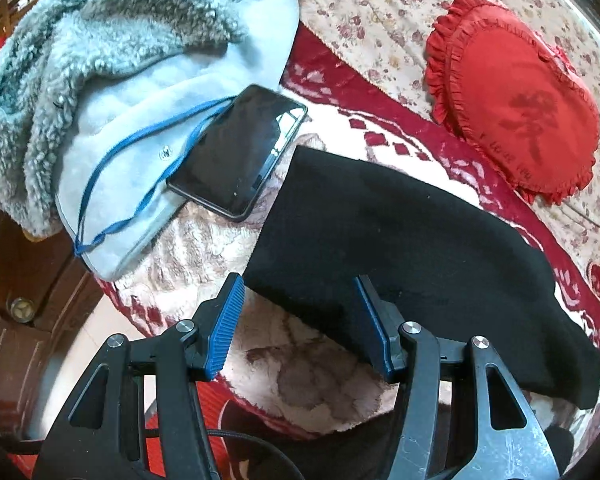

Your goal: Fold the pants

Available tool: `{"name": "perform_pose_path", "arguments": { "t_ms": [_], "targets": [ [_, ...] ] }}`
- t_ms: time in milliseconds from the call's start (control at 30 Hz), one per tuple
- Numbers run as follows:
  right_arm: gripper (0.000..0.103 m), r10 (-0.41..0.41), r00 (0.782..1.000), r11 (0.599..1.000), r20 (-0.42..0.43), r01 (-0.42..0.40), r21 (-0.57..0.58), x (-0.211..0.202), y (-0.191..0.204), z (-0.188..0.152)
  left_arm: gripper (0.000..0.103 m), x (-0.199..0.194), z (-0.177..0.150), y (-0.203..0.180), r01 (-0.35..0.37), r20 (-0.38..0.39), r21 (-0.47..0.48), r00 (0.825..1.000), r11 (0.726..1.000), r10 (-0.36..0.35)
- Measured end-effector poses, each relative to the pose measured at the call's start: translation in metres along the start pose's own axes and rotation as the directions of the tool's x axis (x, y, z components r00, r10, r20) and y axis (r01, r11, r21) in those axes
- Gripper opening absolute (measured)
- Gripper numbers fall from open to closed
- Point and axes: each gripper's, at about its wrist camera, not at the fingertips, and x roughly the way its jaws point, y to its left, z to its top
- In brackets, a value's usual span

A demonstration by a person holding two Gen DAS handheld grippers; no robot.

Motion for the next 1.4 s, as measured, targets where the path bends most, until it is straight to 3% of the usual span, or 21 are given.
{"name": "perform_pose_path", "arguments": {
  "t_ms": [100,200,433,567,667,800,1033,1133,1400],
  "targets": [
    [0.023,0.091,0.993,0.980,-0.078,-0.104,-0.172,0.057,0.061,0.012,0.056,0.010,-0.005,-0.003,-0.007,-0.031,0.024,0.999,1.000,0.008],
    [0.023,0.057,0.983,0.940,-0.173,-0.111,-0.324,0.110,0.107,0.017,0.056,0.017,-0.009,-0.006,-0.014,-0.045,0.045,0.999,0.999,0.016],
    [0.023,0.108,0.955,0.902,-0.277,-0.212,-0.376,0.174,0.144,0.029,0.067,0.026,-0.009,0.001,-0.002,-0.050,0.029,0.999,1.000,0.004],
    [0.010,0.040,0.968,0.888,-0.248,-0.148,-0.435,0.188,0.159,0.033,0.073,0.031,-0.008,0.005,0.010,-0.052,0.007,0.999,1.000,-0.009],
    [0.009,-0.013,0.975,0.882,-0.221,-0.093,-0.462,0.200,0.167,0.035,0.073,0.031,-0.007,0.005,0.009,-0.049,0.006,0.999,1.000,-0.008],
    [0.009,-0.039,0.981,0.886,-0.189,-0.053,-0.461,0.196,0.169,0.037,0.073,0.029,-0.007,0.003,-0.002,-0.041,0.022,0.999,1.000,0.003],
    [0.015,0.009,0.990,0.917,-0.138,-0.063,-0.393,0.143,0.161,0.029,0.073,0.021,-0.008,0.004,-0.008,-0.028,0.016,1.000,1.000,0.009],
    [0.027,0.033,0.988,0.924,-0.151,-0.088,-0.371,0.132,0.160,0.017,0.073,0.015,-0.009,0.003,-0.007,-0.019,0.020,1.000,1.000,0.008],
    [0.027,0.060,0.976,0.922,-0.209,-0.134,-0.363,0.130,0.167,-0.021,0.073,-0.004,-0.010,-0.004,0.006,0.022,0.033,1.000,0.999,-0.006]
  ]
}}
